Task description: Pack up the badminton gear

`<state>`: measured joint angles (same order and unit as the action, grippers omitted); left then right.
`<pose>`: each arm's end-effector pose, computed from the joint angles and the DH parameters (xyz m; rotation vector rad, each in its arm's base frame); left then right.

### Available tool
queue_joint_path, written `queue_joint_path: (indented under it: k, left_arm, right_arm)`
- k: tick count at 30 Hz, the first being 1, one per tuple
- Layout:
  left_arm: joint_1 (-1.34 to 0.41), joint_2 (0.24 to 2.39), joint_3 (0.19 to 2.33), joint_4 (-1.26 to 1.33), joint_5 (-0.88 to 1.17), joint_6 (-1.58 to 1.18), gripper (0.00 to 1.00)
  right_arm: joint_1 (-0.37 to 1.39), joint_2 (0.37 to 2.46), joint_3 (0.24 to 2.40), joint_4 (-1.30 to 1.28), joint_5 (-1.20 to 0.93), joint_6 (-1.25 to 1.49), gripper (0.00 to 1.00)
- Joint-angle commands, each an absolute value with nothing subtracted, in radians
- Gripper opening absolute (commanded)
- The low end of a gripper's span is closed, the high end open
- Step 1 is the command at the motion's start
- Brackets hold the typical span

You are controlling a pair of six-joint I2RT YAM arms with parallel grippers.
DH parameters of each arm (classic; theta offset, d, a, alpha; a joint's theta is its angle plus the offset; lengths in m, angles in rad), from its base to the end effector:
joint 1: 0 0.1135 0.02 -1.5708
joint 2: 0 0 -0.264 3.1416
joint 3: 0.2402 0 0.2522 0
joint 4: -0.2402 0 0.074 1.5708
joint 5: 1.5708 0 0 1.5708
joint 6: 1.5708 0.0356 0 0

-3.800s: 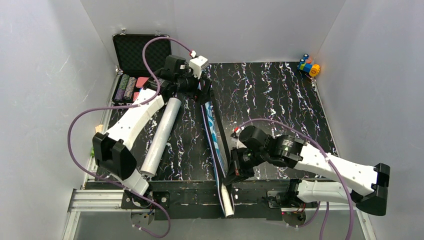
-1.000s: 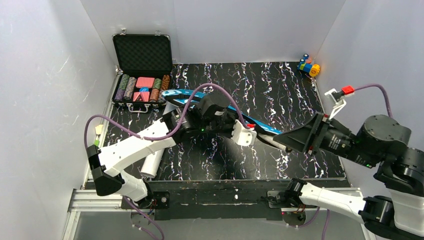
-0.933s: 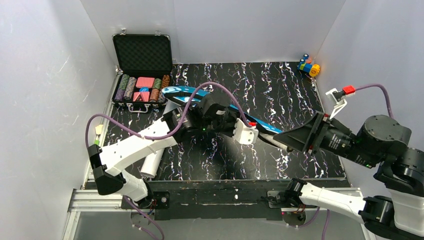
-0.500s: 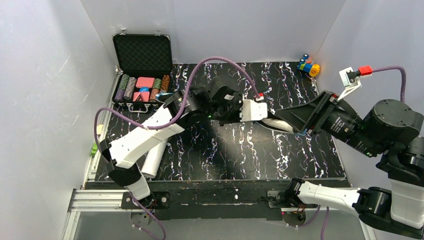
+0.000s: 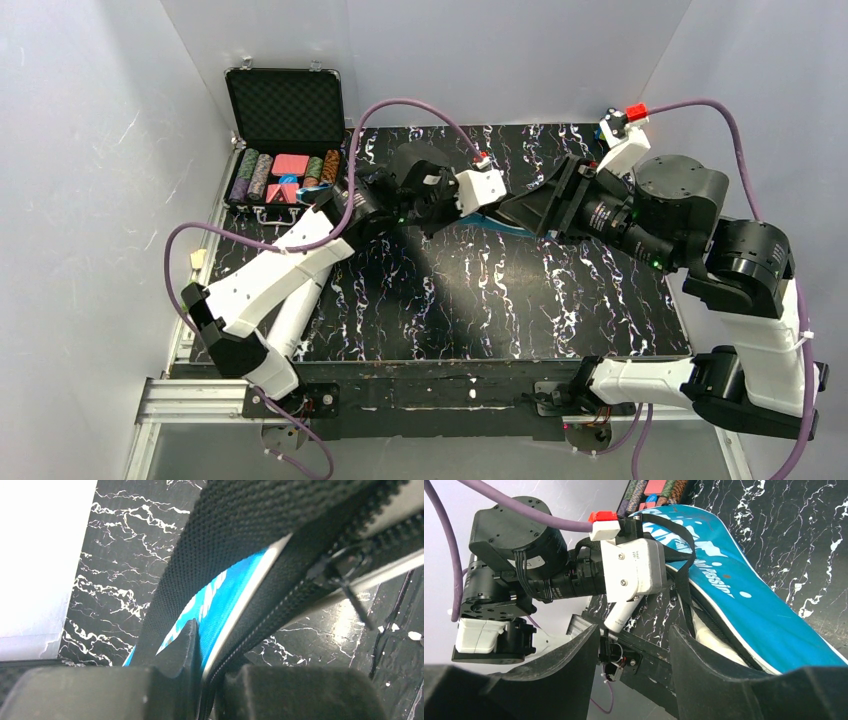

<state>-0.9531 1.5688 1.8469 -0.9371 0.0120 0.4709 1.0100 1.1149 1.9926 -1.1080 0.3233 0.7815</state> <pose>0.1880 -0.2654 0.4353 1.4711 1.6945 -0.2758 0.0729 0.0948 0.5527 0.0272 1.9012 0.9747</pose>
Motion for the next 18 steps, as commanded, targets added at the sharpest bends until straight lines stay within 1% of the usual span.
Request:
queue_joint_path:
  k: [1,6,12,15,18]
  left_arm:
    - [-0.94,1.464,1.776,-0.977,0.049,0.347,0.0]
    - [-0.933,1.462,1.709,-0.934,0.075,0.349,0.0]
    - [-0.925,1.515,1.736,-0.913,0.079,0.354,0.0]
    - [-0.924,1.553,1.79,-0.923,0.083,0.367,0.0]
    - [-0.921,1.575,1.824,-0.891,0.078,0.389,0.0]
  right_arm:
    - [1.008,1.111,2.022,-1.099,0.401,0.793,0.62]
    - [1.007,1.086,1.977,-1.073,0.389,0.806,0.62]
    - [1.008,0.956,1.916,-1.079,0.476,0.805,0.62]
    - [1.007,0.922,1.948,-1.106,0.514,0.779,0.62]
    - [1.007,0.917,2.028,-1.14,0.547,0.755,0.62]
